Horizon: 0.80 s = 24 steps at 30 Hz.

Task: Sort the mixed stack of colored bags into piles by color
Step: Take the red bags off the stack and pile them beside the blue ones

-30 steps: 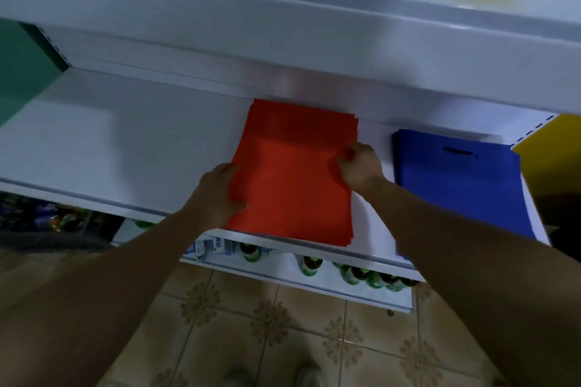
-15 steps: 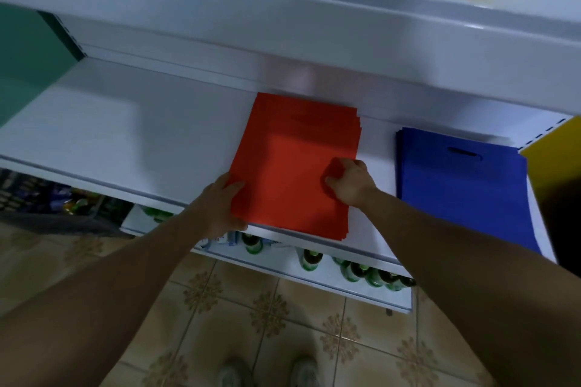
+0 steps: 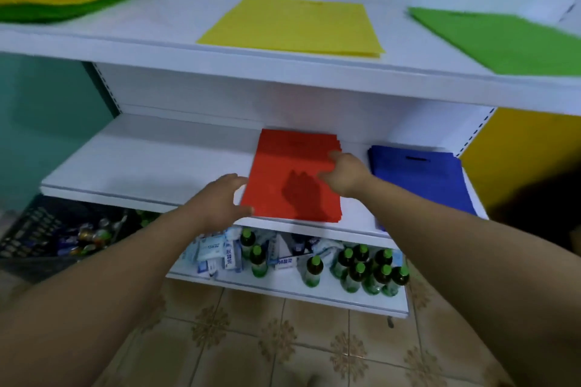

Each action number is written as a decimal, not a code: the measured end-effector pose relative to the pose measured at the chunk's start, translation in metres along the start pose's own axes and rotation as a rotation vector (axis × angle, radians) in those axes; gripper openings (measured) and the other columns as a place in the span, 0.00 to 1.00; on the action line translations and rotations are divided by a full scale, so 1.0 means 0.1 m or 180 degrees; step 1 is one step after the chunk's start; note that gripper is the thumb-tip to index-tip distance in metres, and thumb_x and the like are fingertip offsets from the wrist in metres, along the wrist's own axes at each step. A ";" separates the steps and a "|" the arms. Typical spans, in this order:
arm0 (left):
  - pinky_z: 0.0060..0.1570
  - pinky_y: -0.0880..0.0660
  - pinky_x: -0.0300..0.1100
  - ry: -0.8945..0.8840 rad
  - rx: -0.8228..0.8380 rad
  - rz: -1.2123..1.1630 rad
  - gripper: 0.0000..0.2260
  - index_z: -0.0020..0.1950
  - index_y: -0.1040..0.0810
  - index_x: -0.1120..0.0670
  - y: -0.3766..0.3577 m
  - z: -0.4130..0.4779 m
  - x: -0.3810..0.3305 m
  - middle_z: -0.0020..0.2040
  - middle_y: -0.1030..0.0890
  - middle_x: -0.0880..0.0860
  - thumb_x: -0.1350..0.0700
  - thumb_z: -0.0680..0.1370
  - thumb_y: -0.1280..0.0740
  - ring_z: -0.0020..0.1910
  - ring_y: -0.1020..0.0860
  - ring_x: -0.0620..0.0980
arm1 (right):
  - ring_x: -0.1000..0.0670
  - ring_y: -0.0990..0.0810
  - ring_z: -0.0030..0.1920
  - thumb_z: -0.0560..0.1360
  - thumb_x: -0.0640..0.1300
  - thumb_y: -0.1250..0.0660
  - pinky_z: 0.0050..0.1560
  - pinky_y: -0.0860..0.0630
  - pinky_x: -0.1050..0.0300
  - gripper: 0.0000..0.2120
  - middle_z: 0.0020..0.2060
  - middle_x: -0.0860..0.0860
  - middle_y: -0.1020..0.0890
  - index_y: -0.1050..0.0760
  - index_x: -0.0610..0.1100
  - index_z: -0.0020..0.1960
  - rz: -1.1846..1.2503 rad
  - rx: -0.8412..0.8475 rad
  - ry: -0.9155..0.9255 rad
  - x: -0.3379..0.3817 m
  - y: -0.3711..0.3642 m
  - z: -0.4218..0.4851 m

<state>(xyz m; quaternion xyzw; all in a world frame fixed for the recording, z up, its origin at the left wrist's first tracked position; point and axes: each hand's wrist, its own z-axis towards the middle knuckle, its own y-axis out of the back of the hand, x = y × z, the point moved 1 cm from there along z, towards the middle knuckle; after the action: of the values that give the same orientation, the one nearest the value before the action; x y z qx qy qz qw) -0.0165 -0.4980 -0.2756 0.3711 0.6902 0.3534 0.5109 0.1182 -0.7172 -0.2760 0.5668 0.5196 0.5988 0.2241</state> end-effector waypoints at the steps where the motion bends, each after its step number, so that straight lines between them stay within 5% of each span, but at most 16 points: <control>1: 0.71 0.47 0.40 -0.0051 -0.0039 0.0036 0.32 0.76 0.42 0.52 0.07 -0.14 0.00 0.78 0.46 0.53 0.48 0.76 0.32 0.76 0.46 0.50 | 0.41 0.35 0.71 0.78 0.52 0.37 0.69 0.37 0.54 0.32 0.73 0.39 0.36 0.42 0.38 0.75 -0.0055 -0.0028 0.0026 0.12 0.06 -0.16; 6: 0.72 0.47 0.43 -0.0275 -0.0268 0.0165 0.31 0.76 0.42 0.51 0.55 -0.87 0.00 0.77 0.45 0.52 0.47 0.77 0.33 0.76 0.45 0.50 | 0.42 0.30 0.67 0.78 0.52 0.37 0.62 0.32 0.55 0.28 0.70 0.41 0.31 0.38 0.40 0.74 -0.0167 -0.0323 0.0201 0.81 0.36 -0.88; 13: 0.71 0.41 0.44 -0.0323 -0.0739 0.0255 0.30 0.76 0.41 0.49 1.45 -1.59 0.12 0.77 0.42 0.50 0.46 0.77 0.33 0.74 0.41 0.51 | 0.44 0.33 0.70 0.78 0.51 0.36 0.66 0.36 0.56 0.30 0.72 0.43 0.33 0.40 0.41 0.75 -0.0204 -0.0699 0.0650 1.87 0.85 -1.39; 24: 0.71 0.43 0.42 -0.0056 -0.1457 0.0450 0.31 0.74 0.37 0.54 2.46 -1.76 0.84 0.75 0.38 0.53 0.48 0.75 0.30 0.73 0.39 0.51 | 0.45 0.34 0.70 0.78 0.52 0.38 0.65 0.36 0.55 0.28 0.71 0.45 0.32 0.39 0.43 0.75 -0.0106 -0.0893 0.1286 3.21 1.03 -0.97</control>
<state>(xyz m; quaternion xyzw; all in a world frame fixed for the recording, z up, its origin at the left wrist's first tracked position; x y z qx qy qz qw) -0.1669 -0.3270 -0.0592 0.2960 0.5599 0.5323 0.5617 -0.0192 -0.5151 -0.0249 0.3901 0.4749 0.7625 0.2020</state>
